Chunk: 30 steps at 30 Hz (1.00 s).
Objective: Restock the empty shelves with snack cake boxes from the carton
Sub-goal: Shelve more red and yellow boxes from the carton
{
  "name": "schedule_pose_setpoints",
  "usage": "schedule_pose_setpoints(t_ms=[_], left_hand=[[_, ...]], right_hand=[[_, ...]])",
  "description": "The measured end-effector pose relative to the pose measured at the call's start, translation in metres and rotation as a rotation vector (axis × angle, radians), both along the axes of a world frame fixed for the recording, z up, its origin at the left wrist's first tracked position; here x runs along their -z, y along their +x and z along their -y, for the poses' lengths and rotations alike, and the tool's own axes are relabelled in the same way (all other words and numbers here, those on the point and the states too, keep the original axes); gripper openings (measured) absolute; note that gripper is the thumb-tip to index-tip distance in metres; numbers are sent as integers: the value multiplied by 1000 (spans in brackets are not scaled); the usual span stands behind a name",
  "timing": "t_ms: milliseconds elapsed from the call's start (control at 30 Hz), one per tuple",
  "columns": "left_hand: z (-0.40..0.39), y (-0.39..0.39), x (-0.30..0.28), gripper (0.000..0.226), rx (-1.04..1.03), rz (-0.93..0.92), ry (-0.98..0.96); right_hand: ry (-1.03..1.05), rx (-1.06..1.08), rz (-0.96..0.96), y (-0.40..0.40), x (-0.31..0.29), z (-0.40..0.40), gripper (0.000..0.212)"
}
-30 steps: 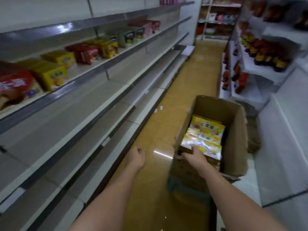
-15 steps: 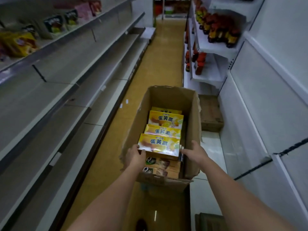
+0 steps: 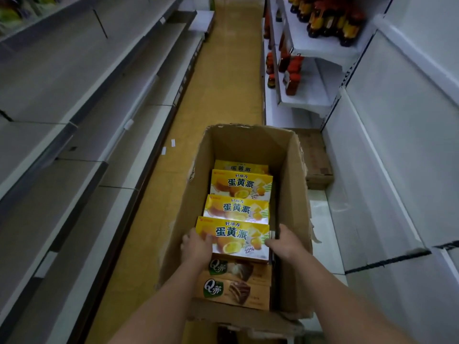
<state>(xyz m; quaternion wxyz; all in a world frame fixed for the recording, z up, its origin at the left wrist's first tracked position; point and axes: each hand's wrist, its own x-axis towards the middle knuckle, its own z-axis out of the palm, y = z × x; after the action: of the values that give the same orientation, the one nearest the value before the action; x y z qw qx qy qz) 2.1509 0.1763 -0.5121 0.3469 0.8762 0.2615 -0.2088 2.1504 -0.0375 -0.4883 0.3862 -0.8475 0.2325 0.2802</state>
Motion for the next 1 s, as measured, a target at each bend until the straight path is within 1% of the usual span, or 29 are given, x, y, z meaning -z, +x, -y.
schedule_pose_setpoints(t_ms=[167,233,367,467,567,700,800,900,1000], left_hand=[[3,20,35,64,37,-118,-12],[6,22,45,70,43,-156,-15],[16,23,56,74,-23,-161,-15],[23,23,64,76,3,-172,73],[29,21,69,77,33,-164,175],[31,25,70,82,0,-149,277],[28,34,72,78,-4,-192,320],[28,39,72,69,-30,-197,278],[33,39,74,69,-146,-142,101]], right_hand=[[-35,17,-54,13,38,-5,44],[-34,18,-72,15,54,-6,47],[-43,16,-130,19,76,-7,49],[-54,40,-174,23,87,-6,51],[-5,99,-202,28,101,-7,59],[13,141,-198,32,117,-11,56],[63,258,-173,33,123,-14,68],[64,365,-173,36,122,-10,64],[34,410,-180,39,117,-3,57]])
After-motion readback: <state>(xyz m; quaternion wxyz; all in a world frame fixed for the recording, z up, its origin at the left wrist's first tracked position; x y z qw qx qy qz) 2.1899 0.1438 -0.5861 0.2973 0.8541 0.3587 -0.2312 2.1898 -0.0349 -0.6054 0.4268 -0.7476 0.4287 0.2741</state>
